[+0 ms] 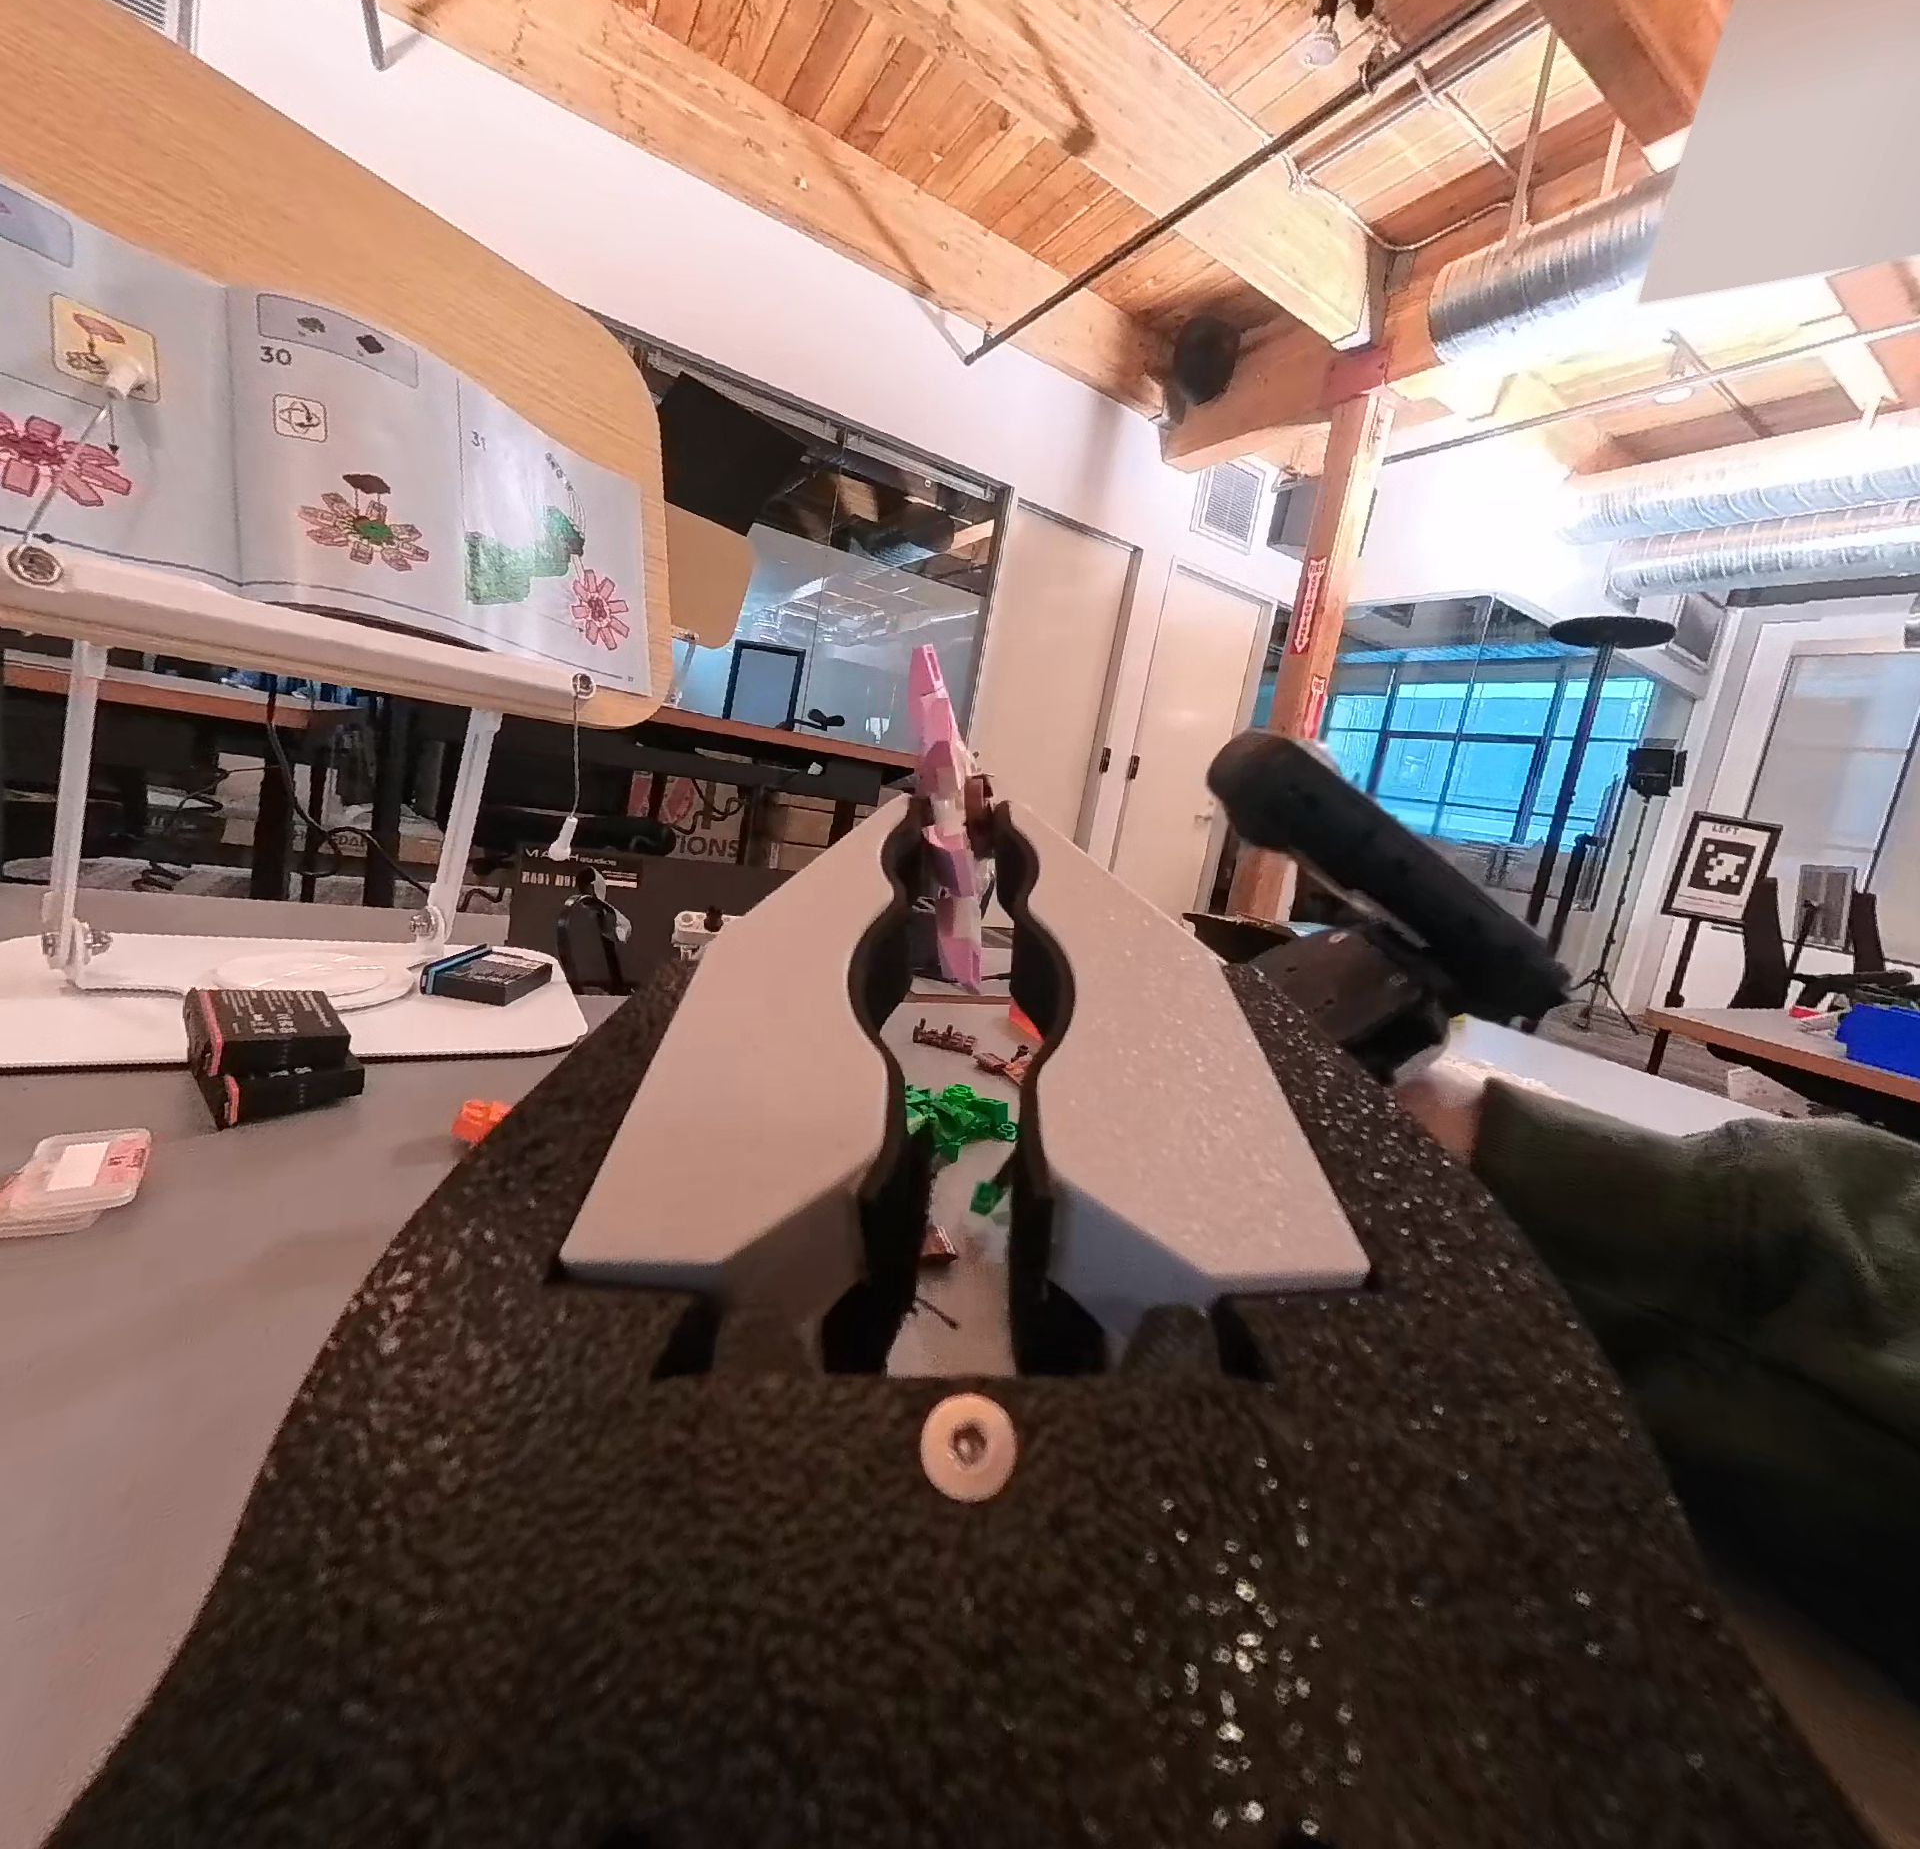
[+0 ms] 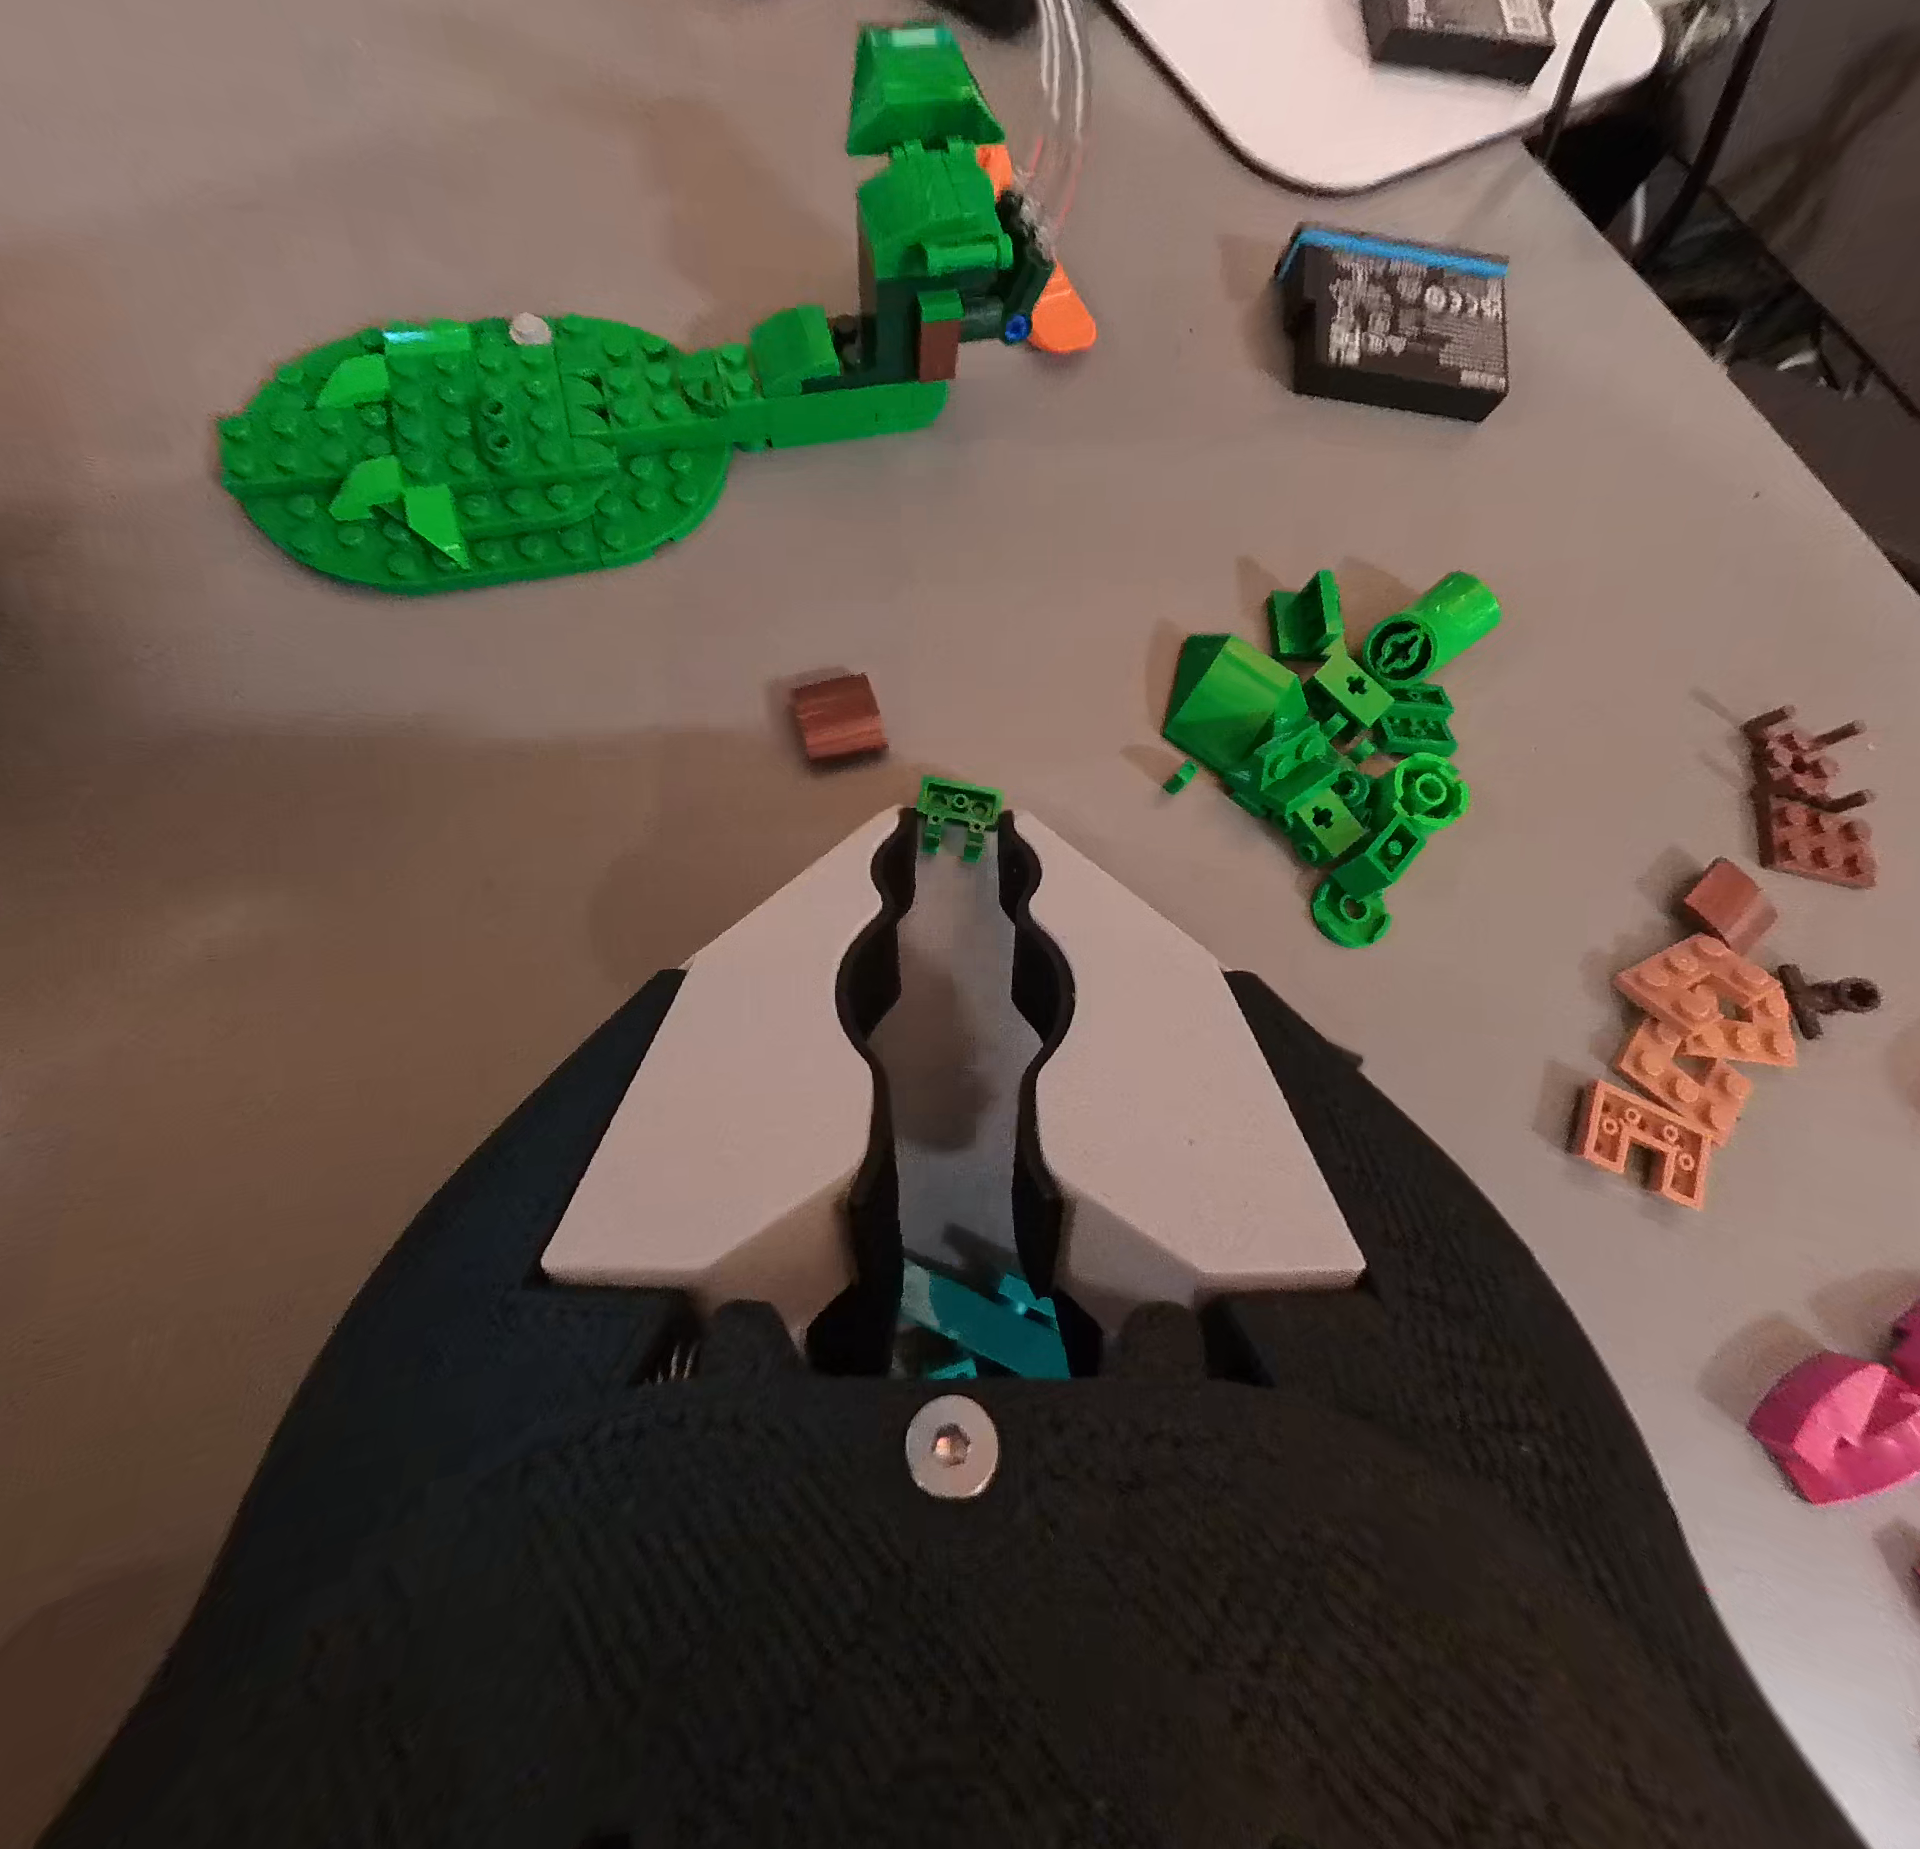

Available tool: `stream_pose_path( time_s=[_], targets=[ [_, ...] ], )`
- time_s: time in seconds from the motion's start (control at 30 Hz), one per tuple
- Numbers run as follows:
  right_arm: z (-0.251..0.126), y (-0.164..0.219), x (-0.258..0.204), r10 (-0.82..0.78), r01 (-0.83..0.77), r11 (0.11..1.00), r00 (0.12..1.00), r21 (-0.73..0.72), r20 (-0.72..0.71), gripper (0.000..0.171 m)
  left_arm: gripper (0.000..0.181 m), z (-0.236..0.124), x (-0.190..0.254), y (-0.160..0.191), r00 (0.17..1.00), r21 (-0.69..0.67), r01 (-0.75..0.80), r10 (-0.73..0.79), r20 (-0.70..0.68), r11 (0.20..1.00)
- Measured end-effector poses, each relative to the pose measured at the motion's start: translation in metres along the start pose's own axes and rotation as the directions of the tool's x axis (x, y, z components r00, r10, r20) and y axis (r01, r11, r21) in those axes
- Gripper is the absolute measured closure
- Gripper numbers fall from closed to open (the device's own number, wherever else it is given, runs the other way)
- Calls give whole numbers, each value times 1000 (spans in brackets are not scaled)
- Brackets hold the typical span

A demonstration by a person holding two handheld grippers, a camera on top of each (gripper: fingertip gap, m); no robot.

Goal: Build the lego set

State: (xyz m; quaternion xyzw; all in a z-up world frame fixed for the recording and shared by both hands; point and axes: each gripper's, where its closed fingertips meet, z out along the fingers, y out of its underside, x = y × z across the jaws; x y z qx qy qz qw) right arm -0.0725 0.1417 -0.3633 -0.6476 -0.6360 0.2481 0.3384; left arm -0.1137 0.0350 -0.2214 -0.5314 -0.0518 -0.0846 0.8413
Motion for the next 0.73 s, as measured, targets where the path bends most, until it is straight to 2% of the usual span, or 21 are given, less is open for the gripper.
stream_pose_path(
  time_s=[0.03, 0.2, 0.3, 0.4, 0.6, 0.73],
  targets=[
    [-3, -6, -2, -10, 10, 1000, 1000, 27, 2, 158, 172, 0, 0, 0, 1000, 0, -2, 2, 0, 1000],
    [-26, -36, -16, -37, 44, 974, 999, 224, -33, 158, 172, 0, 0, 0, 1000, 0, -6, 6, 1, 1000],
    [-41, -49, -28, -99, 133, 936, 988, 327, -120, 157, 172, 0, -2, 0, 1000, 0, 0, 0, 5, 1000],
    [-62, -63, -52, -186, 238, 853, 970, 465, -155, 158, 172, 0, -2, 0, 1000, 0, 3, -3, 8, 1000],
    [-96, -78, -59, -144, 267, 735, 960, 624, -241, 158, 172, 0, -2, 1, 1000, -2, 7, -7, 7, 1000],
    [-109, -85, -67, -138, 308, 668, 946, 677, -294, 158, 172, 0, -2, 2, 1000, -7, 10, -10, 4, 1000]
  ],
)
